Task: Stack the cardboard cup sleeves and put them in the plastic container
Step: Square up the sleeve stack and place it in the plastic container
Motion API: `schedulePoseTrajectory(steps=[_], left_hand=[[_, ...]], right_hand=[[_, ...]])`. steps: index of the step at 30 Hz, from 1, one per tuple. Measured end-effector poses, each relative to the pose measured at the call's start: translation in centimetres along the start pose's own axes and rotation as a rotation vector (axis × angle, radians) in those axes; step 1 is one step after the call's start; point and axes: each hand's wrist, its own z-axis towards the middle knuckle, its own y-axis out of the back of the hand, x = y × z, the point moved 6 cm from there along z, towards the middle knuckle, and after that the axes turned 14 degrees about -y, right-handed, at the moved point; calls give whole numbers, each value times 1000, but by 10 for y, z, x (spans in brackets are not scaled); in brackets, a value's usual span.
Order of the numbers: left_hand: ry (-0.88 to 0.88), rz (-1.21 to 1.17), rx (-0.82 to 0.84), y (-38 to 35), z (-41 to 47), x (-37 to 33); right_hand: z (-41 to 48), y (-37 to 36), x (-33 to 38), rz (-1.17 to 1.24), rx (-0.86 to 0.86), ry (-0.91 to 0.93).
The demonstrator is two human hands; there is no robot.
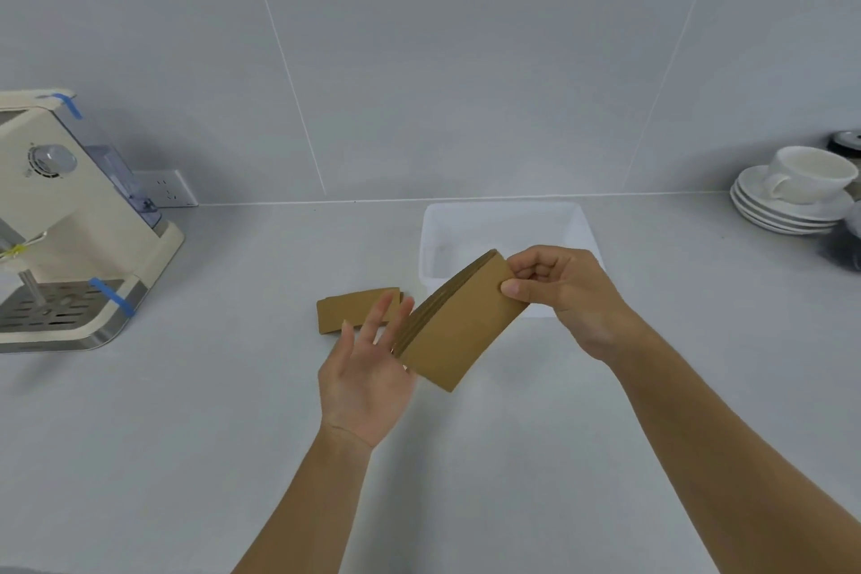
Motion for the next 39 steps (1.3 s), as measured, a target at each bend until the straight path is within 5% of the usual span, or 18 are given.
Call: schedulePoseTrajectory(steps=[11,39], left_hand=[[-149,576,-66,-17,-8,9],[-310,874,-513,12,-25,6]], right_hand=[[-1,15,-32,225,-232,-100],[-3,-3,-95,198,-248,-318]])
